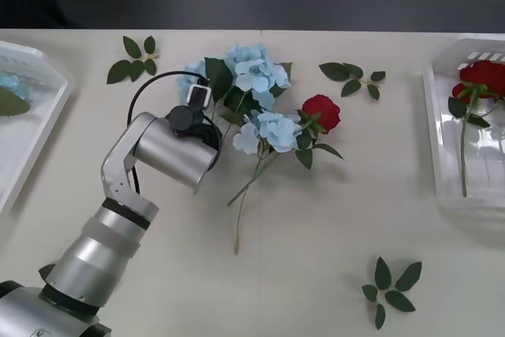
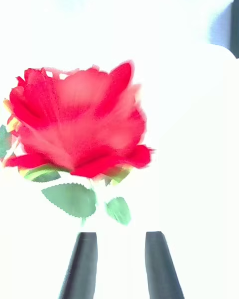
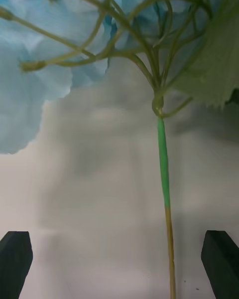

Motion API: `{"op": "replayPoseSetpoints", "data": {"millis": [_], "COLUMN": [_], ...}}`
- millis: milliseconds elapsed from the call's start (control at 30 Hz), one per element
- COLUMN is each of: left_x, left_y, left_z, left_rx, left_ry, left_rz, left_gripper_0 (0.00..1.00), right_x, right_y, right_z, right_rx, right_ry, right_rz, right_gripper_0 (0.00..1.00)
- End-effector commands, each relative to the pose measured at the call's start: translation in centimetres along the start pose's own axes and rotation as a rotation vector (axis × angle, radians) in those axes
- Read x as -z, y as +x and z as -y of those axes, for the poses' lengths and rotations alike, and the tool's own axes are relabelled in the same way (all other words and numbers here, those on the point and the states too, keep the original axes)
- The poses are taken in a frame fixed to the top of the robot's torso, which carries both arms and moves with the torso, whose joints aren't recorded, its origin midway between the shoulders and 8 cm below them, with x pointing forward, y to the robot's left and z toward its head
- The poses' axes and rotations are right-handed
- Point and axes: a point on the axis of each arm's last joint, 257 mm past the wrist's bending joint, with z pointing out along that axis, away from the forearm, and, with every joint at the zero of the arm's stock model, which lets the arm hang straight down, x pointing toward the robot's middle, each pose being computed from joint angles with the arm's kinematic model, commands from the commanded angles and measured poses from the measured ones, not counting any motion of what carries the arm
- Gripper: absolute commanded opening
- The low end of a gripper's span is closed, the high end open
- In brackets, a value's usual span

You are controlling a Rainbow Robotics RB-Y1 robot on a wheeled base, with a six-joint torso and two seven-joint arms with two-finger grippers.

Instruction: Put the red flowers into the right box and the blue flowers into the left box

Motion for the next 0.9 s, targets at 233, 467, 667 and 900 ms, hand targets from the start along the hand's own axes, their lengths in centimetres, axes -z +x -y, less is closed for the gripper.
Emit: {"op": "replayPoseSetpoints", "data": {"millis": [233,467,667,900], "left_x": [0.2,-0.4,-0.5,-0.2], "left_y": [-1.7,-0.5,-0.1,-0.7], "left_z": [2.0,1.9,2.2,2.0], "left_rx": [0.056,0.045,0.042,0.075], "left_ry": [0.026,0.02,0.025,0.044], "left_rz": [0.022,-0.006,-0.015,-0.005], "left_gripper_0": [0.72,0.0,0.0,0.0], "right_x": [1.3,2.9,6.1,10.3], "right_y": [-2.9,-3.9,-4.8,-6.0], "right_z": [-0.3,-3.9,-9.3,-15.6], "right_rx": [0.039,0.016,-0.149,-0.297], "right_ry": [-0.002,-0.122,-0.317,-0.496], "right_rz": [0.068,0.083,0.044,0.015], "right_gripper_0": [0.83,0.83,0.83,0.84]}}
